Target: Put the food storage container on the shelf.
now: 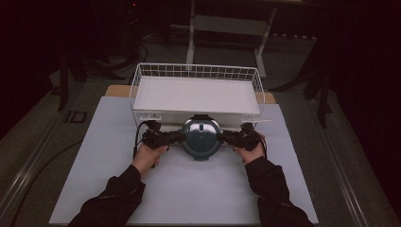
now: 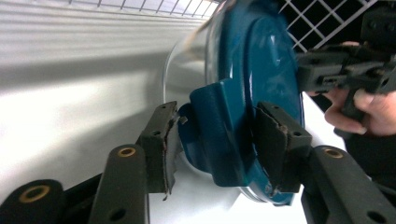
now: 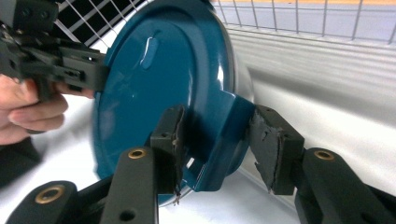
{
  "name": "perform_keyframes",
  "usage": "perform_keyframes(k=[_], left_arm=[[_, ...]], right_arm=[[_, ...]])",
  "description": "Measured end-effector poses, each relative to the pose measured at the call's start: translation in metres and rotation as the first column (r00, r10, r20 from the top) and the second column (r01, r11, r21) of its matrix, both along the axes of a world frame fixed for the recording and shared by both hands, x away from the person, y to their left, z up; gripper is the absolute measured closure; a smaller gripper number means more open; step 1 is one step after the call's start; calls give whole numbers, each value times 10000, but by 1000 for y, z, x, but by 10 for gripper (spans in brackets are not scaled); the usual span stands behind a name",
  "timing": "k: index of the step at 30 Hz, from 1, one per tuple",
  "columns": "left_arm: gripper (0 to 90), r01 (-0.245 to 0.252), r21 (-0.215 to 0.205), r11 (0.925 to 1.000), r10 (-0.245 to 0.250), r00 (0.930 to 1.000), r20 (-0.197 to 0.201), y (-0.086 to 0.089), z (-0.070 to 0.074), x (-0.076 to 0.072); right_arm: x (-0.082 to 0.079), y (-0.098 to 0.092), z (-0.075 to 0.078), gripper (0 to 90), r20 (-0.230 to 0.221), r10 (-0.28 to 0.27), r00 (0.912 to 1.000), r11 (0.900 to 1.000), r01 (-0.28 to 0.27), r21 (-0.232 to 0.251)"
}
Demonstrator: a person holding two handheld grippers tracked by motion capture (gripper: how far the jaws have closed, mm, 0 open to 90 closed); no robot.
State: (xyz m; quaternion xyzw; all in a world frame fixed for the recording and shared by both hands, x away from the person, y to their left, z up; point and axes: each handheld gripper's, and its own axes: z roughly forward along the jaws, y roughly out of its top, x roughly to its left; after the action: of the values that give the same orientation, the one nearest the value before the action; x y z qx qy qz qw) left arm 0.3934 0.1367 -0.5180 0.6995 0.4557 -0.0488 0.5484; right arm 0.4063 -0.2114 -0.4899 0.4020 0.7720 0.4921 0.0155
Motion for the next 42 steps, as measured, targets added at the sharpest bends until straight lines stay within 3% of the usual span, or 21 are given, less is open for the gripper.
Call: perform_keyframes(k=[3,5,6,9,12,14,16,18,21,22,23,26,27,28,29,31,33,37,42], left_arm=[[484,-200,254,9995,189,9989,420,0,1,0],[481,-280,169,9995,274,9991,332,-1,1,-1],[479,-393,369,9985,372,9978,553,1,2,2],[472,-598,396,9974,573,9964,619,0,3,3],[447,-882,457,9951,847,9936,746,-2,3,4],[425,-1155,704,9908,1064,9867,1227,-4,4,4],[375,-1353,933,9864,1208,9818,1466,-6,5,4],[375,-1372,920,9863,1223,9809,1515,-6,4,4],[375,-1371,891,9865,1235,9819,1434,-6,4,4],[371,-1352,947,9863,1218,9832,1360,-6,5,5],[346,-1312,975,9866,1173,9836,1371,-6,6,5],[239,-1185,971,9882,1034,9836,1475,-6,8,4],[230,-1231,693,9900,1117,9825,1490,-4,11,2],[230,-1019,623,9928,887,9785,1861,-1,12,3],[160,-1062,486,9932,957,9787,1816,0,16,-1],[144,-785,522,9955,673,9797,1889,1,16,-1],[128,-397,629,9972,258,9779,2073,0,18,-6],[8,11,575,9983,-118,9826,1856,-3,21,-14],[2,596,729,9956,-718,9813,1787,-5,24,-28]], right_arm=[[1,1,-1,526,17,-55,10000,10000,55,-82],[1,2,-1,519,4,-169,9999,9999,169,-34],[2,4,0,520,234,-333,9992,9993,336,-140],[2,7,2,537,434,-438,9981,9986,450,-279],[3,8,0,544,465,-619,9970,9980,625,-115],[1,9,-1,552,806,-751,9939,9970,764,-133],[2,10,-2,546,942,-862,9918,9961,875,-100],[0,11,0,539,1125,-920,9894,9949,961,-310],[-1,12,-2,517,1173,-1201,9858,9922,1233,-207],[-3,12,-2,506,1055,-1301,9859,9911,1324,-158],[-3,12,-3,506,1276,-1365,9824,9902,1390,-106],[-4,12,-4,472,1377,-1400,9805,9899,1415,-13],[-6,11,-4,467,1604,-1342,9779,9905,1372,-76],[-6,11,-4,467,1604,-1342,9779,9905,1372,-76],[-10,10,-2,464,1783,-1297,9754,9905,1356,-211],[-16,8,2,456,1928,-1298,9726,9903,1367,-230],[-20,6,6,451,1863,-1210,9750,9920,1256,-131],[-31,4,10,447,1797,-1121,9773,9927,1182,-236],[-47,6,14,461,1801,-774,9806,9961,838,-282]])
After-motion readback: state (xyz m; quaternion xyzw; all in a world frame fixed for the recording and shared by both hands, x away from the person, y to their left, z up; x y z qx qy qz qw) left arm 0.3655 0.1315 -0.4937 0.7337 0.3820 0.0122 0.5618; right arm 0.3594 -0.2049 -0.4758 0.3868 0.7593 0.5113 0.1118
